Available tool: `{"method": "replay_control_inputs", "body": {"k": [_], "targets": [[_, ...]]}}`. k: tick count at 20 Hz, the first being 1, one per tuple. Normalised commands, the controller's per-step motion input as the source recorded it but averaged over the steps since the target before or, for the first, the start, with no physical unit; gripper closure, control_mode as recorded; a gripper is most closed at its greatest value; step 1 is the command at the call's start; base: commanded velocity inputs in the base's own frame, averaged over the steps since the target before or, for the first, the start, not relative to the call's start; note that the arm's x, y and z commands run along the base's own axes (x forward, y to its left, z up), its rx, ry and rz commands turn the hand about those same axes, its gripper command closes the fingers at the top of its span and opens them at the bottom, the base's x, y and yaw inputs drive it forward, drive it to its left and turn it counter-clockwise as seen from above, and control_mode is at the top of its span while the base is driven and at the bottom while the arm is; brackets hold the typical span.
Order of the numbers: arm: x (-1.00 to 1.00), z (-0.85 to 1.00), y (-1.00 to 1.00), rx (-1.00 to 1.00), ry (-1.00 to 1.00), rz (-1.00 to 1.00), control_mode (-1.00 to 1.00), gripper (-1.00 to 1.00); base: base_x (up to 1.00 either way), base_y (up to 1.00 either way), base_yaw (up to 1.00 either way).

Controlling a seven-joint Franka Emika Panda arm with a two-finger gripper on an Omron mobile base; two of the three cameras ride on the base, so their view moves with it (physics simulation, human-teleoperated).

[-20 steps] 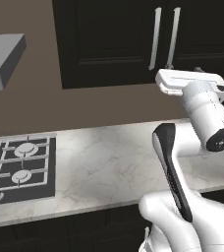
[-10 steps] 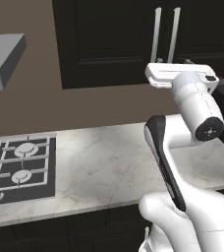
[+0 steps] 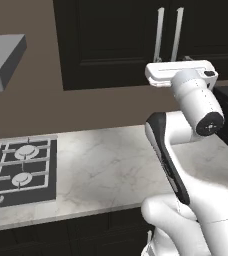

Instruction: Get the candle and the beer from the cabinet and move them to the dining counter.

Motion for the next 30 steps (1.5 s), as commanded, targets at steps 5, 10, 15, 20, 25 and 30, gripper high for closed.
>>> {"method": "replay_control_inputs", "body": {"k": [5, 10, 15, 20, 25, 30], "targets": [[0.34, 0.01, -0.08, -0.01, 0.00, 0.00, -1.00, -1.00, 0.00, 0.00, 0.00], [0.38, 0.01, -0.17, 0.00, 0.00, 0.00, -1.00, -1.00, 0.00, 0.00, 0.00], [0.40, 0.00, -0.14, 0.00, 0.00, 0.00, -1.00, -1.00, 0.00, 0.00, 0.00], [0.35, 0.00, -0.01, 0.00, 0.00, 0.00, -1.00, -1.00, 0.00, 0.00, 0.00], [0.32, 0.00, 0.00, 0.00, 0.00, 0.00, -1.00, -1.00, 0.00, 0.00, 0.00], [0.30, 0.00, 0.00, 0.00, 0.00, 0.00, -1.00, -1.00, 0.00, 0.00, 0.00]]}}
